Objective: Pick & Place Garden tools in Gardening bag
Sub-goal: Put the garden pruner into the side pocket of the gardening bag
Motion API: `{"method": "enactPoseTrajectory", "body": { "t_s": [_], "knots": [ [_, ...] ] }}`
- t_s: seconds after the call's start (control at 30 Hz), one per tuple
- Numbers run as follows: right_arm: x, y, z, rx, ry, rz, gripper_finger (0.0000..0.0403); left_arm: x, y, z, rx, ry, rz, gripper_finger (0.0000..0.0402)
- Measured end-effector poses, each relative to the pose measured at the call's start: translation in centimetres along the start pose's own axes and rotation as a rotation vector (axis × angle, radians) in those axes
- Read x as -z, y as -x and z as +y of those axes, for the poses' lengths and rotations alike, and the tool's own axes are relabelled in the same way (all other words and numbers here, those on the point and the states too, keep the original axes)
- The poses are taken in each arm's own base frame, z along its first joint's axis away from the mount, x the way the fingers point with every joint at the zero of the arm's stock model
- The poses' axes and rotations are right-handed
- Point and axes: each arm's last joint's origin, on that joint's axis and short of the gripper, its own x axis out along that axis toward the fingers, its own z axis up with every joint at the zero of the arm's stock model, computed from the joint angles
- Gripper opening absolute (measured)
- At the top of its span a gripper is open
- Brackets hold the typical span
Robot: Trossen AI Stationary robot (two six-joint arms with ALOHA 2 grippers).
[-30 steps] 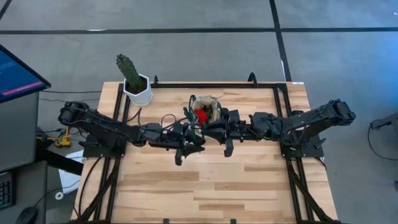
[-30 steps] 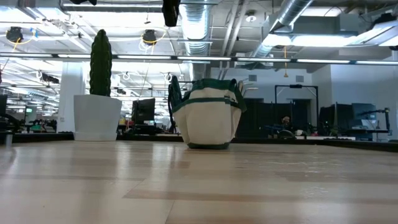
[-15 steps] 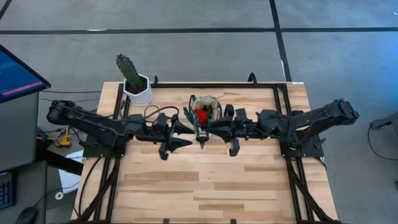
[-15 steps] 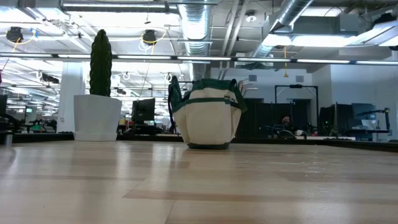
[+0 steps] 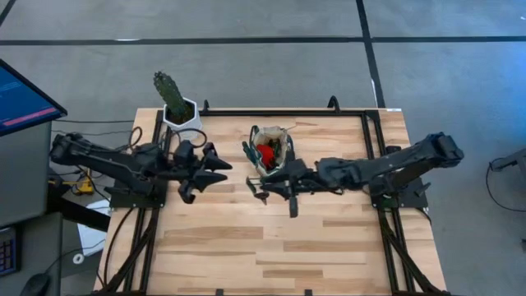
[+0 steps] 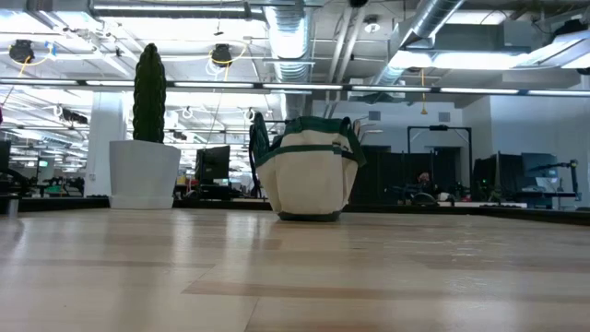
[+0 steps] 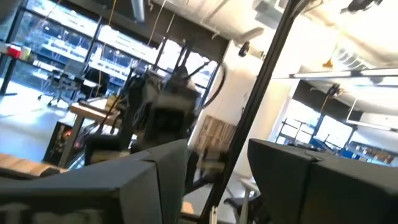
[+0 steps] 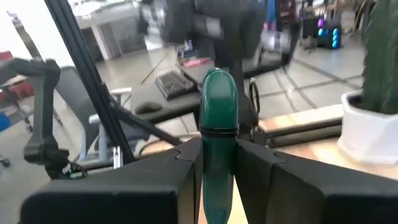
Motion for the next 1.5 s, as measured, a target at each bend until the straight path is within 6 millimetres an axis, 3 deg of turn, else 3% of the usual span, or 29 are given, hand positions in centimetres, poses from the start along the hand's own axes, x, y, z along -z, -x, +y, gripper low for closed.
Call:
{"method": "enactPoseTrajectory", "body": {
  "t_s": [0.2, 0.37, 0.53, 0.83, 1.13, 1.5],
  "knots": [
    [1.4, -2.7, -1.8, -0.094, -0.020, -0.032, 0.0057, -0.6, 0.4, -0.2, 0.010, 0.004, -0.023, 0.0151],
    [1.9, -3.5, -3.7, -0.099, -0.026, 0.002, 0.0057, -0.4, 0.4, -0.4, 0.044, 0.021, 0.002, 0.0149],
    [1.9, -2.5, -5.6, -0.066, -0.022, 0.008, 0.0057, -0.3, 0.4, -0.5, 0.079, 0.023, 0.016, 0.0149],
    [4.9, 0.3, -9.5, -0.021, -0.099, -0.064, 0.0057, -0.3, 0.4, -0.4, 0.074, -0.038, 0.016, 0.0149],
    [5.8, 0.1, -12.0, 0.046, -0.041, 0.006, 0.0057, -0.3, 0.4, -0.3, 0.071, -0.043, 0.018, 0.0149],
    [5.5, 0.3, -13.2, 0.066, 0.029, 0.001, 0.0057, -0.2, 0.3, -0.1, 0.020, -0.065, 0.014, 0.0149]
  ]
}}
